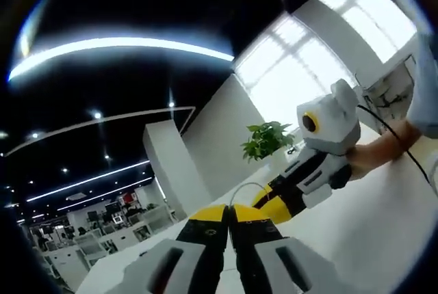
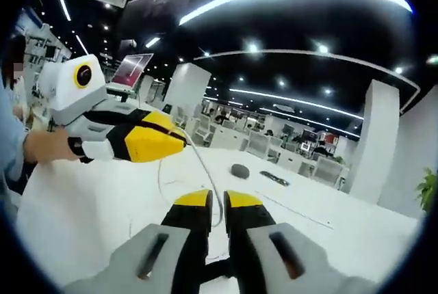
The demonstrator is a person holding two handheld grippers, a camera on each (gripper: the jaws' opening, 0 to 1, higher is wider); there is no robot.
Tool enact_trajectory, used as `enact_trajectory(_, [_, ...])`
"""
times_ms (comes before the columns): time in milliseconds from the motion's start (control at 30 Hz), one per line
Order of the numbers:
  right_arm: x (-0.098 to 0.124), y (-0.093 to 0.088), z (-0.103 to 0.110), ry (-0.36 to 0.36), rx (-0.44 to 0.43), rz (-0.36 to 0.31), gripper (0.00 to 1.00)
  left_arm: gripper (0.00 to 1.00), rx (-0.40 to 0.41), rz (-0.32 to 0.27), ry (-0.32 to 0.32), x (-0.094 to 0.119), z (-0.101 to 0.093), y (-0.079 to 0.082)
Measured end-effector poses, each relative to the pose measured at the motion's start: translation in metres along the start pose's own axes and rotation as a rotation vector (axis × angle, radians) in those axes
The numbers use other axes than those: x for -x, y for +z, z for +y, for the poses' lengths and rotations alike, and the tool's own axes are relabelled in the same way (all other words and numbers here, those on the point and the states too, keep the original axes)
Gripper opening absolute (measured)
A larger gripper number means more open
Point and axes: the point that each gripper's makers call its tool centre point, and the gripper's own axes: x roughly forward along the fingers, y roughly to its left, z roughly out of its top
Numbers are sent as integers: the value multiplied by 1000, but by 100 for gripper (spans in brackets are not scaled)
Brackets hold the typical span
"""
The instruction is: Peel open the Velcro strap on the desktop, arrange the wired earphones neatly onto it, and close the Velcro strap to secure them.
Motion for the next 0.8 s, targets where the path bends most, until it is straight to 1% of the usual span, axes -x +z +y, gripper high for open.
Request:
enact_trajectory(100, [-2,-8,-5,-24,23,32,8,6,-4,-16,-3,1,-1,4])
enact_trajectory(200, [-2,-14,-10,-38,9,47,8,6,-4,-30,-1,2,0,8])
enact_trajectory(300, [-3,-22,-16,-61,26,73,7,6,-15,-43,6,3,1,12])
enact_trajectory(467, [-2,-28,-24,-84,28,93,7,6,-30,-60,19,5,3,17])
enact_trajectory(667, [-2,-26,-32,-115,4,80,7,6,-36,-93,-10,7,-3,25])
enact_trajectory(700, [-2,-25,-33,-122,2,75,6,6,-34,-107,-22,8,-6,28])
enact_trajectory(800, [-1,-21,-42,-162,-11,60,6,6,-38,-128,-32,10,-8,33])
